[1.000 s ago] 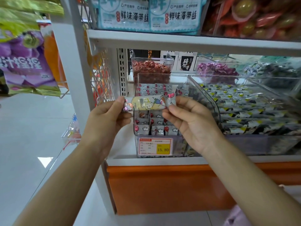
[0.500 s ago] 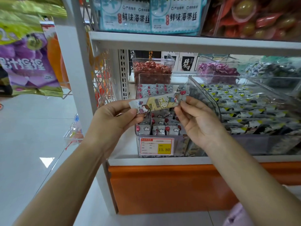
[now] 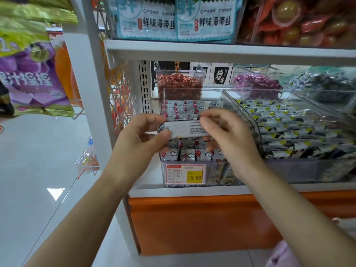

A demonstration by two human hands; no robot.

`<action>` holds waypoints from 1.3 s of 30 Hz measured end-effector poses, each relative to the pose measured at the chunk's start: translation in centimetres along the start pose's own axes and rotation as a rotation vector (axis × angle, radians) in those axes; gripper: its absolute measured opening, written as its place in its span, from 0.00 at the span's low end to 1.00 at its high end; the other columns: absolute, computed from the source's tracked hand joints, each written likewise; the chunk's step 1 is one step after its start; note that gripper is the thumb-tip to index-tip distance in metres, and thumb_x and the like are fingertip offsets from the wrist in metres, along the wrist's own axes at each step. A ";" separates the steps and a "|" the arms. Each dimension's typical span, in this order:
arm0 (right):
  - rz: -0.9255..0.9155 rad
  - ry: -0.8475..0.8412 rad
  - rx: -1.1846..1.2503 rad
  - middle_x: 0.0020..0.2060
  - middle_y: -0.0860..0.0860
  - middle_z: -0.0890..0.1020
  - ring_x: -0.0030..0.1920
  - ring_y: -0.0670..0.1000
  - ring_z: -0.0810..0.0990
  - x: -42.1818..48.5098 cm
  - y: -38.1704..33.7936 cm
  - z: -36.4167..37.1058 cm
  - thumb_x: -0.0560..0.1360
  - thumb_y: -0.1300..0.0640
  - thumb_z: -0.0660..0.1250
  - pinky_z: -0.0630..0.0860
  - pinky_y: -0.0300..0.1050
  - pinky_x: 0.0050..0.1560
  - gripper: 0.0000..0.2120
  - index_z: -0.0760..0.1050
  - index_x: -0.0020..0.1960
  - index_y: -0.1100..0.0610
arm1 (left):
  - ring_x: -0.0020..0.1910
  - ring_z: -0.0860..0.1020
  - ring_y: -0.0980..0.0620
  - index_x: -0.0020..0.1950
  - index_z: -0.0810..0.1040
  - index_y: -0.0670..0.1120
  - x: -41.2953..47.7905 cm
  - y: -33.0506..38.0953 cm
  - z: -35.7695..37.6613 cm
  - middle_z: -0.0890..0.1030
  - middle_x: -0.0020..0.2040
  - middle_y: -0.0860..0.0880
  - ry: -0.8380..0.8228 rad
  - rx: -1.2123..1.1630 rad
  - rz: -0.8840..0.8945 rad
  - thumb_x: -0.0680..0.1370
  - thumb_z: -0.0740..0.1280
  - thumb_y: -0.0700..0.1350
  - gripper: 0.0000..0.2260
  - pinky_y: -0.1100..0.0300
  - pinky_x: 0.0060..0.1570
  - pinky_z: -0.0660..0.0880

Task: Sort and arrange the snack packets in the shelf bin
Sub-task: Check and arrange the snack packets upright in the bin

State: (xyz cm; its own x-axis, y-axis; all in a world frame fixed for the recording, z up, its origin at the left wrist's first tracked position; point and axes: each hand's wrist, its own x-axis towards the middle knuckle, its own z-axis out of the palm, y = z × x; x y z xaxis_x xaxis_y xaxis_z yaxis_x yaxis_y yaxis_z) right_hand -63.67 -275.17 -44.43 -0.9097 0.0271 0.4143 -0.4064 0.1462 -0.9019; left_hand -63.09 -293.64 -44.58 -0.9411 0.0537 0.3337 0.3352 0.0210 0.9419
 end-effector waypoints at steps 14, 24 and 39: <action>-0.163 0.024 -0.239 0.31 0.51 0.78 0.32 0.47 0.75 0.2 -0.2 0.1 0.76 0.58 0.65 0.75 0.51 0.36 0.09 0.79 0.39 0.59 | 0.38 0.75 0.63 0.47 0.78 0.55 -0.5 0.4 0.4 0.77 0.43 0.55 -0.035 0.344 0.079 0.69 0.71 0.48 0.09 0.73 0.33 0.72; -0.205 -0.104 -0.252 0.32 0.49 0.78 0.34 0.47 0.76 -0.2 -0.4 0.7 0.76 0.59 0.65 0.75 0.51 0.34 0.09 0.79 0.39 0.55 | 0.36 0.76 0.50 0.41 0.77 0.35 0.0 1.1 -0.7 0.79 0.40 0.36 -0.120 0.212 -0.093 0.69 0.72 0.42 0.10 0.61 0.38 0.72; -0.195 -0.122 -0.214 0.33 0.44 0.81 0.36 0.39 0.78 -0.1 -0.4 0.8 0.75 0.59 0.67 0.71 0.29 0.37 0.06 0.81 0.41 0.55 | 0.36 0.77 0.50 0.39 0.80 0.40 0.0 1.1 -1.2 0.81 0.36 0.45 -0.087 0.235 -0.109 0.74 0.64 0.53 0.17 0.59 0.36 0.76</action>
State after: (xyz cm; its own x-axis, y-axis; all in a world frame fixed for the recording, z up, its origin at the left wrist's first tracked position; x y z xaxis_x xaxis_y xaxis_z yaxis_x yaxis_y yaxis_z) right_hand -63.51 -276.03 -44.26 -0.8253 -0.1389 0.5474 -0.5587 0.3419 -0.7556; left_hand -62.77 -294.77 -43.45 -0.9683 0.1237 0.2171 0.2429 0.2623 0.9339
